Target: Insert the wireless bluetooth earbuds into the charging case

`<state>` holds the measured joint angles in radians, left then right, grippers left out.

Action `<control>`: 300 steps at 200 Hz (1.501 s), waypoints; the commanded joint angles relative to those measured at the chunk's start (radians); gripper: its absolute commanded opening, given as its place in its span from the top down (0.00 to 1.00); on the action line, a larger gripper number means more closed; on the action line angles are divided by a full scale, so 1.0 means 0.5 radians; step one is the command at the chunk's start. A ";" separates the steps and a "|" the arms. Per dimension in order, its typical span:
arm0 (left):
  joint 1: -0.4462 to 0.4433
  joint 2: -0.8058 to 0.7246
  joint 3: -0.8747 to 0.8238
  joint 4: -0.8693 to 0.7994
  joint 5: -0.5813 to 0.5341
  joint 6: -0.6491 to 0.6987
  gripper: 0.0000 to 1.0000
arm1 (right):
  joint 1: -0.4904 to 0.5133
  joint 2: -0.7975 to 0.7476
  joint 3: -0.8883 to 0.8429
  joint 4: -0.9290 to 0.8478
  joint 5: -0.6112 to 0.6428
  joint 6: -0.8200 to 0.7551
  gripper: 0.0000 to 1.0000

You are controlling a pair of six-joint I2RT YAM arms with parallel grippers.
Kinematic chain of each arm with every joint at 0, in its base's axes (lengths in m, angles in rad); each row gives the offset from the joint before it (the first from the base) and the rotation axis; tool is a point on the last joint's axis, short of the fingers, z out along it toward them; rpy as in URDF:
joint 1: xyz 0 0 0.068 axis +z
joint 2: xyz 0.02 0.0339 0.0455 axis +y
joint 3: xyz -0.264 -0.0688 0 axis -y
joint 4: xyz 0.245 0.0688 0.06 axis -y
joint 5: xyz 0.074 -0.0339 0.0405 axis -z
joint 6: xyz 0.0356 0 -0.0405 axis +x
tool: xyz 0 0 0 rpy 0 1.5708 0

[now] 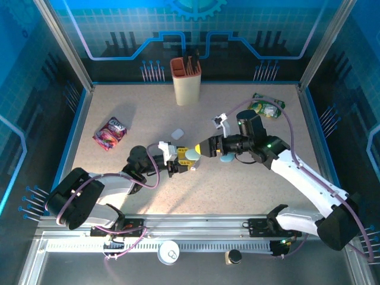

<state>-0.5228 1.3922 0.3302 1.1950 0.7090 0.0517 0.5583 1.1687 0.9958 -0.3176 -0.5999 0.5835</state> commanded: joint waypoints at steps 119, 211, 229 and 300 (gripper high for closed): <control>-0.014 0.081 0.067 0.347 0.020 -0.163 0.66 | 0.009 0.110 -0.463 0.913 -0.331 0.927 0.39; -0.011 0.050 0.037 0.302 0.066 -0.149 0.63 | -0.009 0.118 -0.515 1.031 -0.314 1.005 0.81; -0.011 0.044 0.036 0.282 0.048 -0.144 0.53 | -0.044 0.083 -0.542 1.003 -0.272 0.972 0.81; 0.012 -0.151 -0.005 -0.141 -0.072 0.031 0.03 | -0.499 -0.076 -0.764 0.554 0.101 0.637 0.81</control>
<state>-0.5209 1.3746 0.3428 1.2381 0.6968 0.0067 0.3889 1.1572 0.6544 0.0738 -0.6411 0.9932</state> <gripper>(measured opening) 0.939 0.229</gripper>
